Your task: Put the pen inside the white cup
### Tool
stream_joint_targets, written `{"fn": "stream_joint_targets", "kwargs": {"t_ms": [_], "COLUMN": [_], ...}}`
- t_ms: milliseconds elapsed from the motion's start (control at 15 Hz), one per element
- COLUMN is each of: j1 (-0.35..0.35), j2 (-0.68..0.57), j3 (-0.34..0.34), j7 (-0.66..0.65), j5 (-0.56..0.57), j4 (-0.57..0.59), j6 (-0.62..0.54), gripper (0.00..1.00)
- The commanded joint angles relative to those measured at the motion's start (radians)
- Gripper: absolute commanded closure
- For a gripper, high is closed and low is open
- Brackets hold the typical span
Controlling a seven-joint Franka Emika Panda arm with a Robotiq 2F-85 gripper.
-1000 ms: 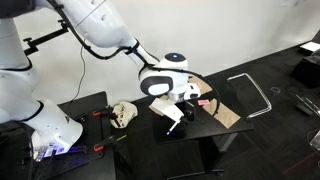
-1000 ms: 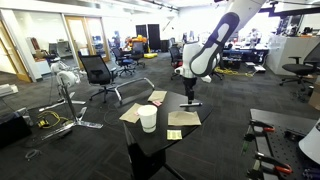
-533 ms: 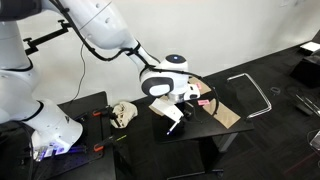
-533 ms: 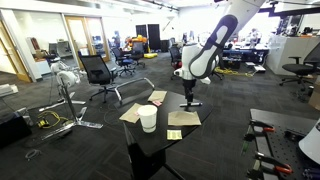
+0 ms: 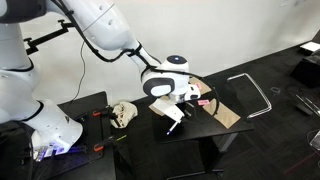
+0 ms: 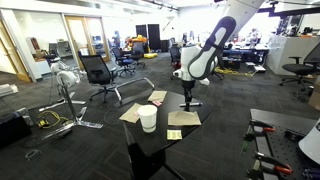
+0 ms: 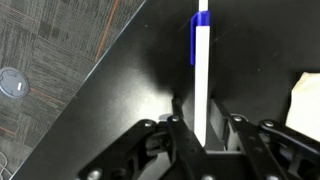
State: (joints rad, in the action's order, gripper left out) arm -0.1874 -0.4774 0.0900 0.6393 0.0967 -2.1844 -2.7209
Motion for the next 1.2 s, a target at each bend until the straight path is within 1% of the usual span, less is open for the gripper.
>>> {"fn": "stream_joint_targets", "kwargs": {"t_ms": [0, 67, 267, 333, 400, 533, 600, 800, 1000, 1133], "j1": [-0.015, -0.014, -0.009, -0.008, -0.007, -0.004, -0.002, -0.011, -0.015, -0.004], "j2": [-0.018, -0.022, -0.032, -0.032, -0.029, -0.018, -0.007, 0.036, 0.097, 0.146], "j3": [-0.014, -0.013, -0.01, -0.01, -0.01, -0.01, -0.009, -0.026, -0.051, -0.061], "j7": [-0.036, -0.036, -0.039, -0.04, -0.041, -0.045, -0.051, -0.062, -0.074, -0.087], "j5": [0.032, 0.034, 0.043, 0.046, 0.049, 0.053, 0.052, 0.027, 0.0, -0.015], "j4": [0.028, 0.031, 0.039, 0.041, 0.04, 0.035, 0.032, 0.026, 0.038, 0.06], "j6": [0.017, 0.019, 0.026, 0.027, 0.025, 0.022, 0.025, 0.063, 0.183, 0.277], "gripper": [0.65, 0.66, 0.77, 0.99, 0.94, 1.0, 0.97, 0.97, 0.97, 0.97]}}
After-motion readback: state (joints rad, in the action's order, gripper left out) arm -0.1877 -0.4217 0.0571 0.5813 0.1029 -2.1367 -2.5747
